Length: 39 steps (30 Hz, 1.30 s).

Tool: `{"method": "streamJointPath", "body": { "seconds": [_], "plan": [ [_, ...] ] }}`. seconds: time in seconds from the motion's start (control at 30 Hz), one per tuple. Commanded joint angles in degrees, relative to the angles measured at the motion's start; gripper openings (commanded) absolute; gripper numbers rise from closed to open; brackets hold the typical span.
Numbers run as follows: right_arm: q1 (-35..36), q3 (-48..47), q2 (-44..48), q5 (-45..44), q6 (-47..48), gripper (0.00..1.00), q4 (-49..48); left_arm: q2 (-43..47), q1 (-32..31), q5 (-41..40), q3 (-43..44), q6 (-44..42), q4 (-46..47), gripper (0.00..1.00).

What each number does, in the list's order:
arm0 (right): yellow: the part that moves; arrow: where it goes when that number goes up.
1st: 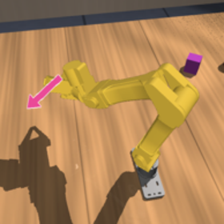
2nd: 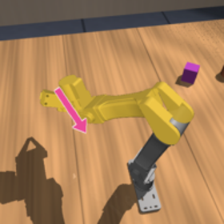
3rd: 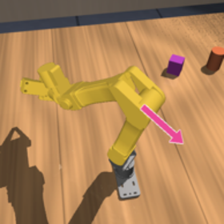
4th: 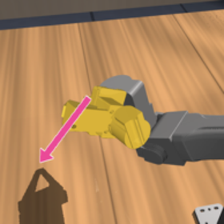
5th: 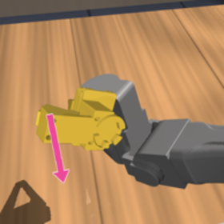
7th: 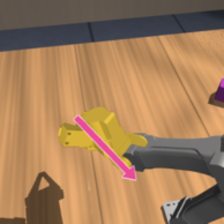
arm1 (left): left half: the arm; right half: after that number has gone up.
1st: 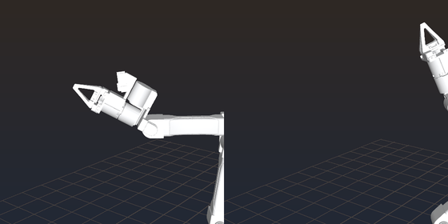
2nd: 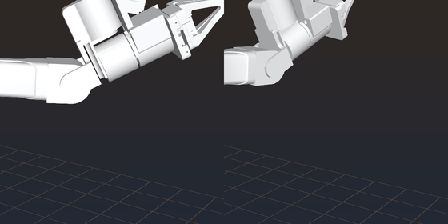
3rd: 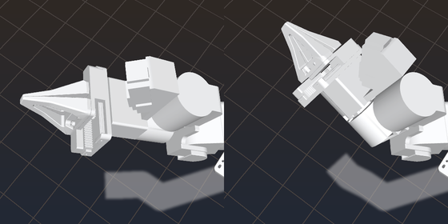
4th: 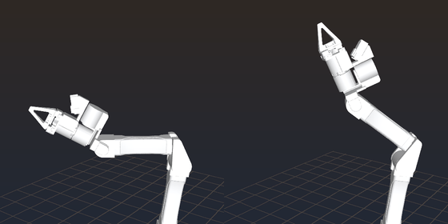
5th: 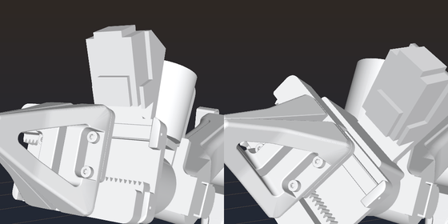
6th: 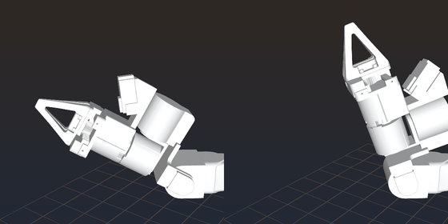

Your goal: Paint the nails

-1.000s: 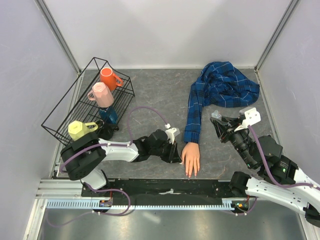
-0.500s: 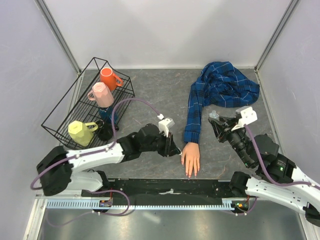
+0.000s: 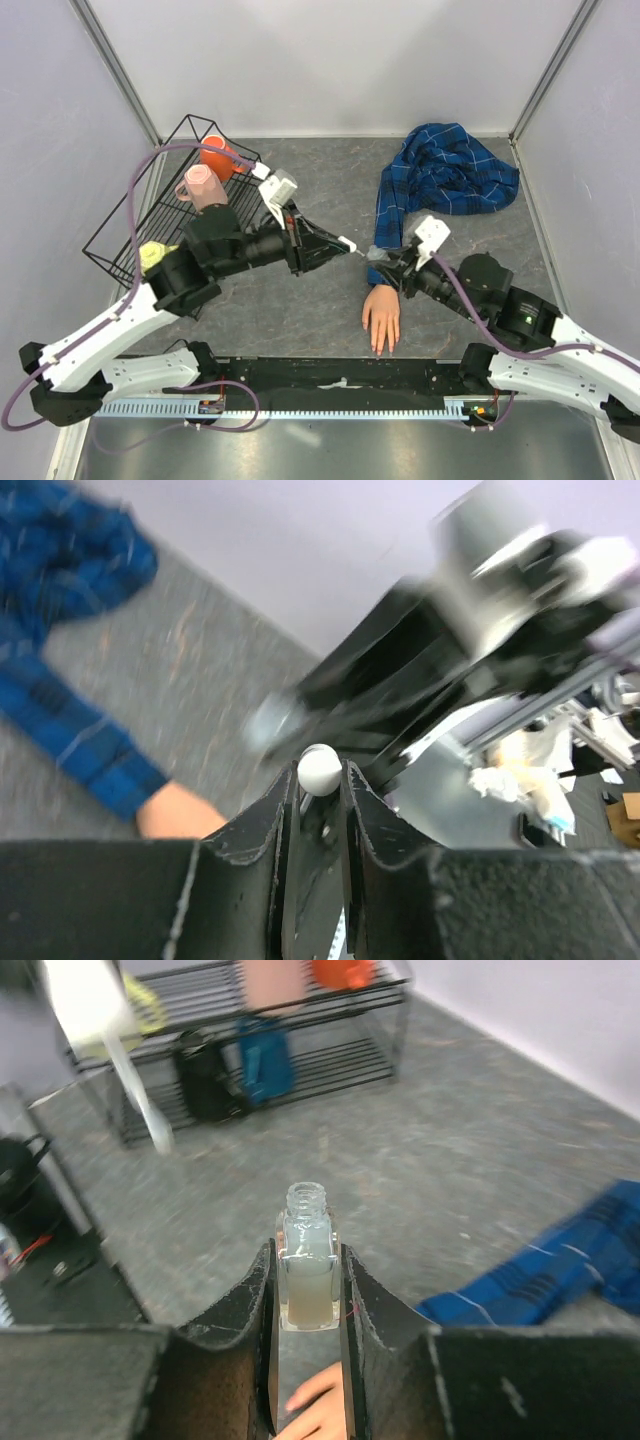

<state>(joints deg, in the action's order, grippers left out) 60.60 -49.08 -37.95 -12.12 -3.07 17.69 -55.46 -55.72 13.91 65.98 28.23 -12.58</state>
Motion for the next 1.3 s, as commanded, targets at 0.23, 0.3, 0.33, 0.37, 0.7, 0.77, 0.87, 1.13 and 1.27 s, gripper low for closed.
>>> {"method": "streamJointPath", "body": {
  "seconds": [0.23,0.3,0.33,0.37,0.7,0.77,0.87,1.13,1.27],
  "plan": [
    [0.05,-6.29,-4.85,18.18,4.11,0.0,-2.31,-3.24,0.18,7.26,13.56,-5.03,-7.9,0.02],
    [0.13,-6.73,-5.72,18.53,4.21,0.0,-2.31,-5.0,0.18,9.2,14.18,-4.85,-8.16,0.02],
    [0.05,-6.73,-5.9,18.19,4.13,0.0,-2.4,-5.53,0.18,9.55,14.27,-4.68,-8.16,0.02],
    [0.05,-6.73,-5.73,17.4,4.13,0.0,-2.75,-5.97,0.26,9.38,14.36,-4.85,-8.69,0.02],
    [0.05,-5.59,-2.22,16.08,4.57,0.0,-0.82,-4.57,0.18,2.35,14.53,-6.34,-13.69,0.02],
    [0.13,-5.5,-2.04,16.16,4.65,0.0,-0.82,-4.65,0.18,2.0,15.06,-6.35,-14.58,0.02],
    [0.05,-5.68,-2.3,16.16,5.0,0.0,-0.73,-4.66,0.18,1.39,15.15,-5.91,-14.84,0.02],
    [0.05,-5.85,-1.95,14.84,5.0,0.0,-0.73,-3.51,0.27,-0.46,14.45,-5.38,-15.11,0.02],
    [0.05,-5.76,-2.39,15.11,5.0,0.0,-0.73,-4.04,0.18,-0.11,14.09,-5.2,-14.67,0.02]
  ]
}}
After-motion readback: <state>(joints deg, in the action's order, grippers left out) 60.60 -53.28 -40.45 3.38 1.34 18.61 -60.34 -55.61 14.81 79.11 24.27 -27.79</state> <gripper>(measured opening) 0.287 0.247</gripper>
